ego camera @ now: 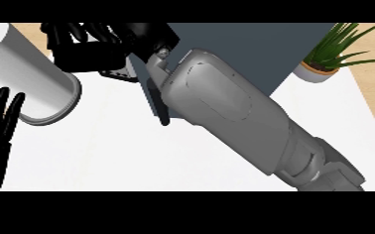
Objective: Pick up the wine, place it into the cabinet and close the cabinet
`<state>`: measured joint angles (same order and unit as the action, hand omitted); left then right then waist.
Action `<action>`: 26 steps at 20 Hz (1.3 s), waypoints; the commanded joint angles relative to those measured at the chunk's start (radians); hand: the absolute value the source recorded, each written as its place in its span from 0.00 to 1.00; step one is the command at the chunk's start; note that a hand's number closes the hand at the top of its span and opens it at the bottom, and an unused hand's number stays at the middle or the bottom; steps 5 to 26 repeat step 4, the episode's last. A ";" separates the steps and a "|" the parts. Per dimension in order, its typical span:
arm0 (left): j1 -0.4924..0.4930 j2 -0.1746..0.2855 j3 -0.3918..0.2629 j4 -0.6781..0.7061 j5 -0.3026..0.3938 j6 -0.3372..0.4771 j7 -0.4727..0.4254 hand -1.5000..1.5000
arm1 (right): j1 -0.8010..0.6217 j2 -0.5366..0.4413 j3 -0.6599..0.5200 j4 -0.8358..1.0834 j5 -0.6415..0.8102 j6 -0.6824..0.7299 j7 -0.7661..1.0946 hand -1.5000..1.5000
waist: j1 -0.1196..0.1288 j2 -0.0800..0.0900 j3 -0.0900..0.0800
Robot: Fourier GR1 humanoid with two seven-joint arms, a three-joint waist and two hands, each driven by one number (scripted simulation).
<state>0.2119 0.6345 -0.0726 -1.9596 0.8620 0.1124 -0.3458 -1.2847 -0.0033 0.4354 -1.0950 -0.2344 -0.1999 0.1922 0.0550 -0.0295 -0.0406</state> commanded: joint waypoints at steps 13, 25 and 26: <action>-0.024 -0.010 -0.007 -0.019 -0.009 0.036 0.020 0.00 | 0.051 -0.112 -0.065 0.154 0.036 -0.033 -0.034 1.00 | -0.049 0.045 0.041; -0.024 -0.010 -0.007 -0.019 -0.009 0.036 0.020 0.00 | 0.051 -0.112 -0.065 0.154 0.036 -0.033 -0.034 1.00 | -0.049 0.045 0.041; -0.024 -0.010 -0.007 -0.019 -0.009 0.036 0.020 0.00 | 0.051 -0.112 -0.065 0.154 0.036 -0.033 -0.034 1.00 | -0.049 0.045 0.041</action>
